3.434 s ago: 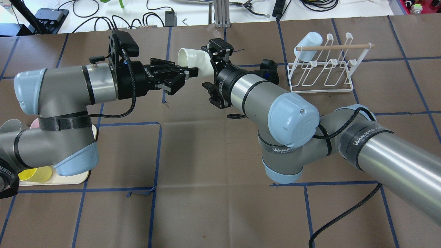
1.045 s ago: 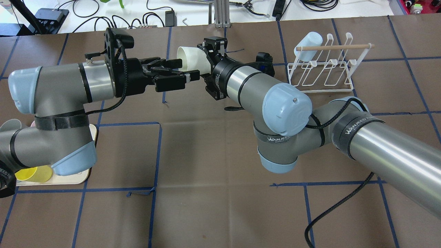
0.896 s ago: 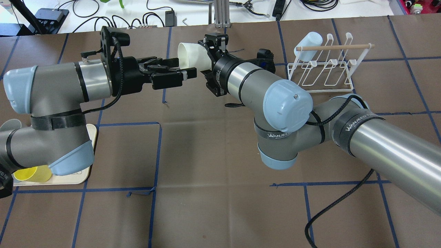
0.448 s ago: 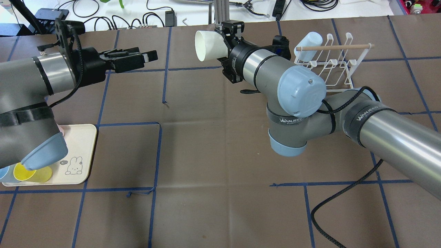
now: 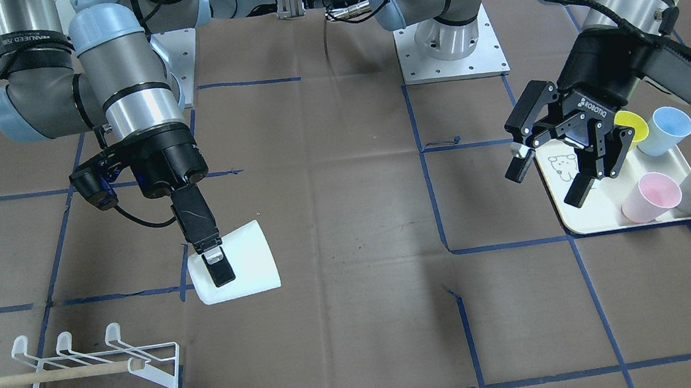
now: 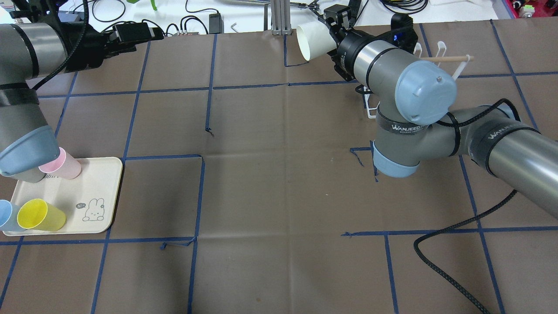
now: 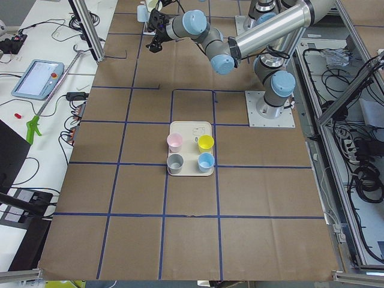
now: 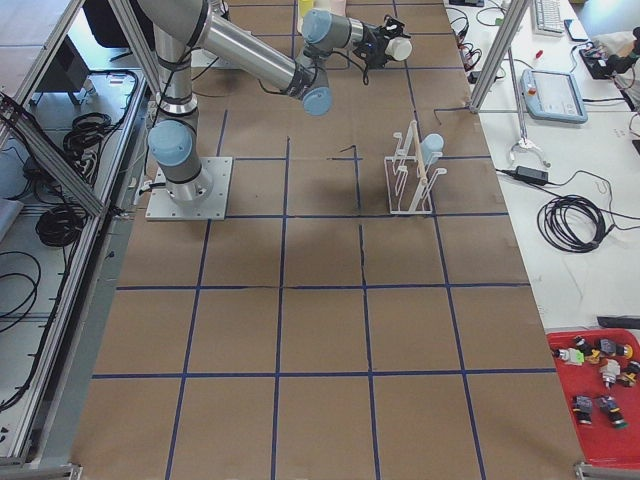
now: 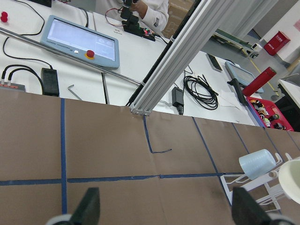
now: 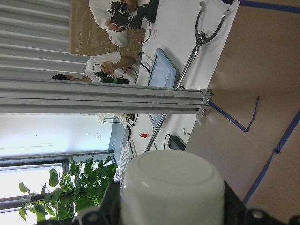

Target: Transfer IKEA cup to right arm and place on rack

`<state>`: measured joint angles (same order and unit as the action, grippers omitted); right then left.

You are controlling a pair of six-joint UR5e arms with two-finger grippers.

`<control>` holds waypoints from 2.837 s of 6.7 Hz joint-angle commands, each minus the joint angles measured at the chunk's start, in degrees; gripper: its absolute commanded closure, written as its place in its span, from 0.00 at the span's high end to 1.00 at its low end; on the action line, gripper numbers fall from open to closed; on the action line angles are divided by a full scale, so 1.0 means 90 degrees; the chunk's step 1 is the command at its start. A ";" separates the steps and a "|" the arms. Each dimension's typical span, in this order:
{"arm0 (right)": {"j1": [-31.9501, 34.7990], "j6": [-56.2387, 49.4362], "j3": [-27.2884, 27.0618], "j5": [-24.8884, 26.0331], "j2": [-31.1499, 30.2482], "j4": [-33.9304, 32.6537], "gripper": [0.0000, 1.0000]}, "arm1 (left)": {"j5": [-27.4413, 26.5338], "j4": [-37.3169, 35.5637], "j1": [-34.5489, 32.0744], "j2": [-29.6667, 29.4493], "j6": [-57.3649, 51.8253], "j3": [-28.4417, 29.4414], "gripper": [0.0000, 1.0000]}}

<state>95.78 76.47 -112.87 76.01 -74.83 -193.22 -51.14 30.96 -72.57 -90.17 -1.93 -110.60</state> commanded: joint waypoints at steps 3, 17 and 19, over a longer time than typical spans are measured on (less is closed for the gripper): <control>-0.1547 -0.6017 -0.0018 0.0207 0.0482 -0.0592 0.16 | -0.3901 0.6452 -0.1427 -0.0274 0.0869 0.3076 0.99; -0.2762 -0.8917 0.1008 -0.0067 0.2133 -0.1324 0.16 | -0.4181 0.6032 -0.1693 -0.0088 -0.0079 0.2162 1.00; -0.2771 -0.9237 0.0803 -0.0057 0.2124 -0.1314 0.22 | -0.4180 0.6032 -0.1693 -0.0088 -0.0089 0.2172 1.00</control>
<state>70.91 -5.22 -104.77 75.43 -55.71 -205.11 -88.73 85.26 -87.80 -90.94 -2.62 -91.11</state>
